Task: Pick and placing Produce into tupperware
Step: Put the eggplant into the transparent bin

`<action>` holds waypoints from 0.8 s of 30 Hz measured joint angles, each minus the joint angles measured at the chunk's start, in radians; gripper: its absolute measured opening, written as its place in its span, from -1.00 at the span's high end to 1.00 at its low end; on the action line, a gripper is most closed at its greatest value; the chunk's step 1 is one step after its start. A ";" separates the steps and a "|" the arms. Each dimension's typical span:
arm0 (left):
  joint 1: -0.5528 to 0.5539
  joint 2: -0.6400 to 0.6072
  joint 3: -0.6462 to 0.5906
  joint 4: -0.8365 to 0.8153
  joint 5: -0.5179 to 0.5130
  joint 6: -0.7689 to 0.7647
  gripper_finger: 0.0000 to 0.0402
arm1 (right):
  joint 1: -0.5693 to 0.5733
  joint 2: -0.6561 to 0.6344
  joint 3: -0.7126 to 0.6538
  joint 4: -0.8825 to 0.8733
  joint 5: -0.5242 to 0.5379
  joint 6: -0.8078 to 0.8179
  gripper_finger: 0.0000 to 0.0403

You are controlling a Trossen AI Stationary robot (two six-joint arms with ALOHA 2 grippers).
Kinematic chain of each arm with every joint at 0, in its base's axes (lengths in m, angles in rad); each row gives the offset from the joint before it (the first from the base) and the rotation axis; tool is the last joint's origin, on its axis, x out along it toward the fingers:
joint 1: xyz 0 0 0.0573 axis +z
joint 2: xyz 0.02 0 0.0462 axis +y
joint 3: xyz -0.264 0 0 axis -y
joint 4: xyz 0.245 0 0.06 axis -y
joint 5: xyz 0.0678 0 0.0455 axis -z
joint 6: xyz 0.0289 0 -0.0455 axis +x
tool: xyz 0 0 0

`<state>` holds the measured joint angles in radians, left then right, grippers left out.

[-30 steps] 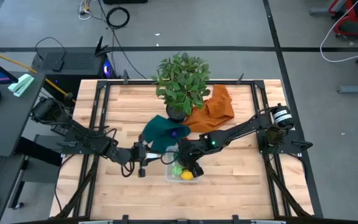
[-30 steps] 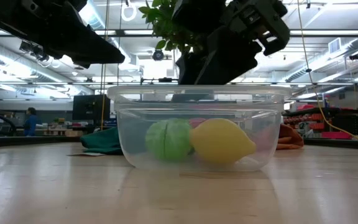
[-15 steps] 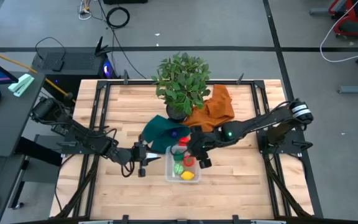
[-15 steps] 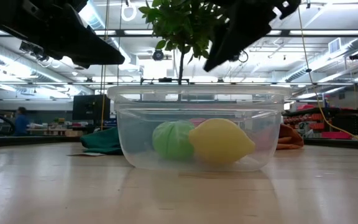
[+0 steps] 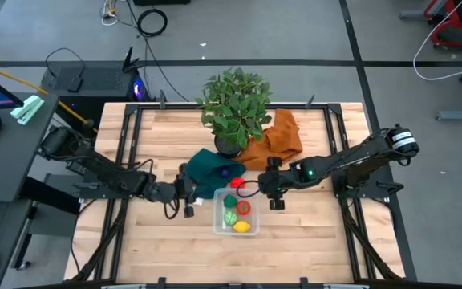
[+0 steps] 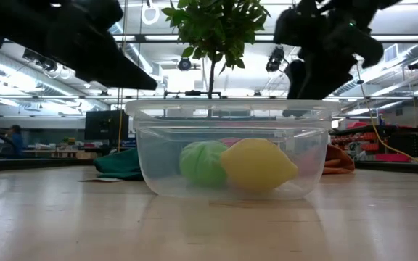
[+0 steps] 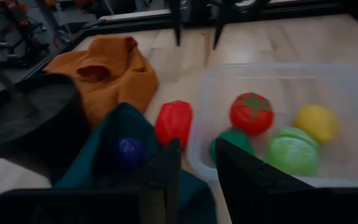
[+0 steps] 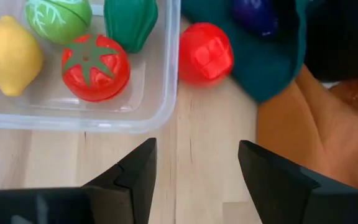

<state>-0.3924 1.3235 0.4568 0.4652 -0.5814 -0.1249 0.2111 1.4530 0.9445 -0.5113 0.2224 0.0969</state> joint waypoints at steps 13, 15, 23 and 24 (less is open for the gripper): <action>0.220 0.000 0.002 0.036 0.181 -0.256 0.48 | 0.000 -0.098 -0.109 0.113 0.013 0.041 0.07; 0.221 0.000 0.003 0.055 0.183 -0.258 0.48 | 0.000 -0.102 -0.109 0.130 0.013 0.040 0.07; 0.162 0.038 0.135 -0.065 0.089 -0.339 0.48 | 0.000 -0.103 -0.109 0.147 0.013 0.033 0.07; 0.151 0.061 0.168 -0.098 0.055 -0.355 0.48 | 0.000 -0.103 -0.109 0.148 0.013 0.033 0.07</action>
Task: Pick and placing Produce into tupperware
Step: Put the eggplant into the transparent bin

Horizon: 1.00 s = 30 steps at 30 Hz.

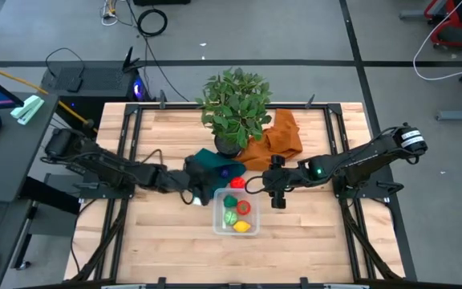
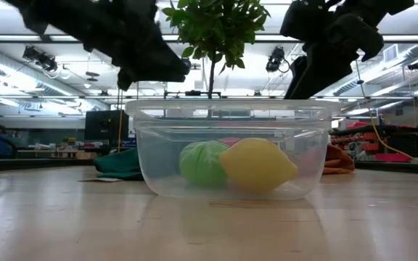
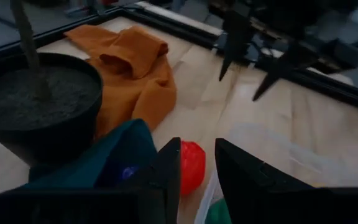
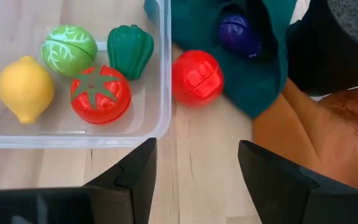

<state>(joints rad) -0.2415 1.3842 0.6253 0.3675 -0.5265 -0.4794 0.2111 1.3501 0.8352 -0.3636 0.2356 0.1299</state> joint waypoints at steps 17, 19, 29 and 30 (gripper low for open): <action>0.044 0.353 0.392 -0.497 -0.134 -0.182 0.66 | 0.026 0.001 0.000 0.002 0.187 0.021 0.08; 0.056 0.364 0.409 -0.529 -0.136 -0.184 0.66 | 0.044 0.001 0.000 -0.001 0.225 0.006 0.08; 0.088 0.366 0.414 -0.562 -0.136 -0.209 0.62 | 0.096 0.005 0.000 0.014 0.314 0.059 0.08; 0.090 0.366 0.414 -0.562 -0.140 -0.209 0.62 | 0.098 0.005 0.000 0.016 0.314 0.060 0.08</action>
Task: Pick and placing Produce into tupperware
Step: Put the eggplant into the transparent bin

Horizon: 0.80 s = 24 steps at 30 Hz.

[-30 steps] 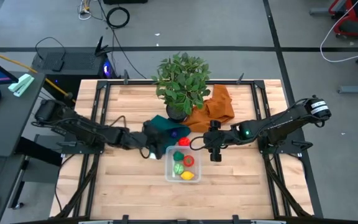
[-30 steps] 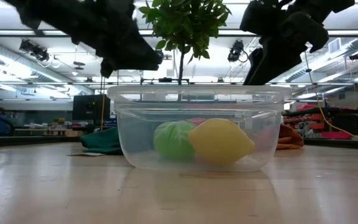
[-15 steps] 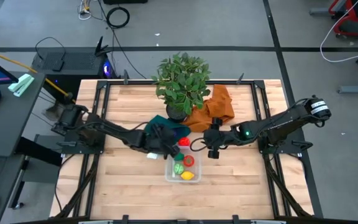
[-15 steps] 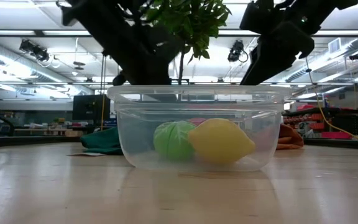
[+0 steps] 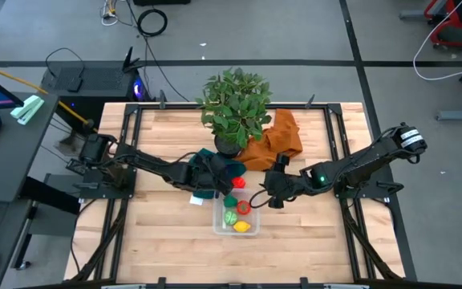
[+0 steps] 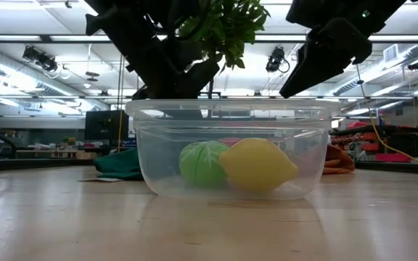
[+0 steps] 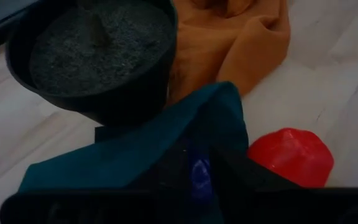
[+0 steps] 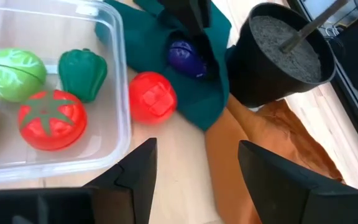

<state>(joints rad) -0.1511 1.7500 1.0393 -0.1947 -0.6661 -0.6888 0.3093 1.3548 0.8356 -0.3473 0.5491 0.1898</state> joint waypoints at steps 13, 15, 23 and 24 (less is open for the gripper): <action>0.064 0.000 0.000 0.001 0.129 -0.040 0.50 | 0.002 0.000 0.000 0.024 0.000 -0.007 0.08; 0.071 0.000 0.000 0.002 0.162 -0.053 0.42 | 0.002 0.000 0.000 0.024 -0.001 -0.007 0.08; 0.083 -0.001 0.016 0.003 0.225 -0.051 0.06 | 0.002 0.000 0.000 0.024 -0.006 -0.008 0.08; 0.082 -0.002 0.019 0.003 0.226 -0.041 0.02 | 0.002 0.000 0.000 0.024 -0.007 -0.007 0.08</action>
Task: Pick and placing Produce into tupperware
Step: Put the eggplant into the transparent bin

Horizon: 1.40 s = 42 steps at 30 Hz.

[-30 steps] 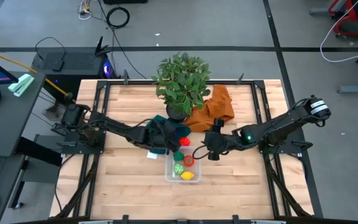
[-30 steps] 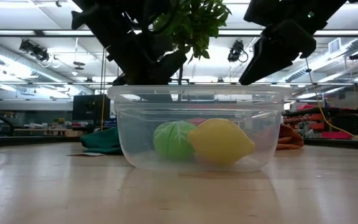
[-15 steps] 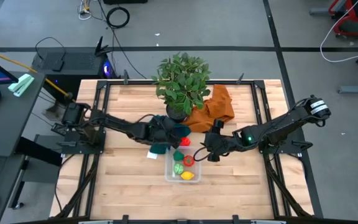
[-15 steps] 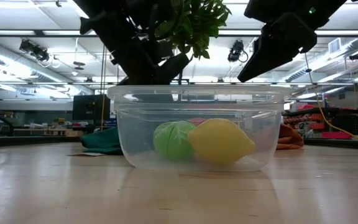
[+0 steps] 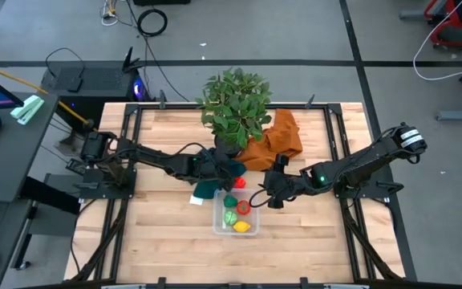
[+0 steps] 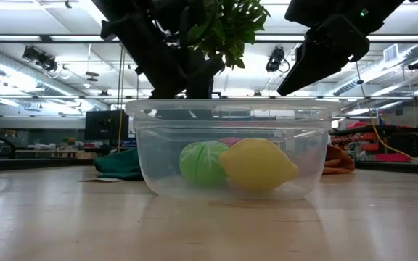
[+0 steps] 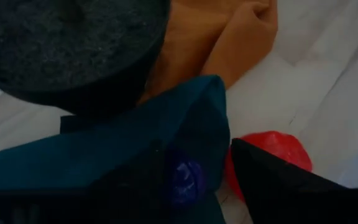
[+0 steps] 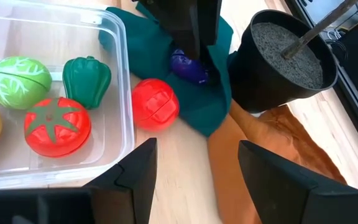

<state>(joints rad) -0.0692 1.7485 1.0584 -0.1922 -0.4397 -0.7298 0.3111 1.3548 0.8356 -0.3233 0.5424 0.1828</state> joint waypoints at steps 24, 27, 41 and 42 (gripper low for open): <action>0.001 0.006 0.049 -0.187 0.086 -0.062 -0.19 | 0.000 0.000 0.000 0.000 -0.021 0.010 0.08; 0.003 0.015 0.049 -0.185 0.086 -0.060 -0.28 | 0.000 0.000 0.000 0.001 -0.022 0.010 0.08; 0.034 0.099 0.049 -0.093 0.087 -0.068 -0.40 | 0.000 0.000 0.000 0.015 -0.021 0.007 0.08; 0.034 0.100 0.049 -0.100 0.086 -0.068 -0.40 | 0.000 0.000 0.000 0.017 -0.021 0.007 0.08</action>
<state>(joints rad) -0.0353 1.8481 1.1070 -0.2922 -0.3534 -0.7975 0.3111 1.3548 0.8356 -0.3065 0.5213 0.1902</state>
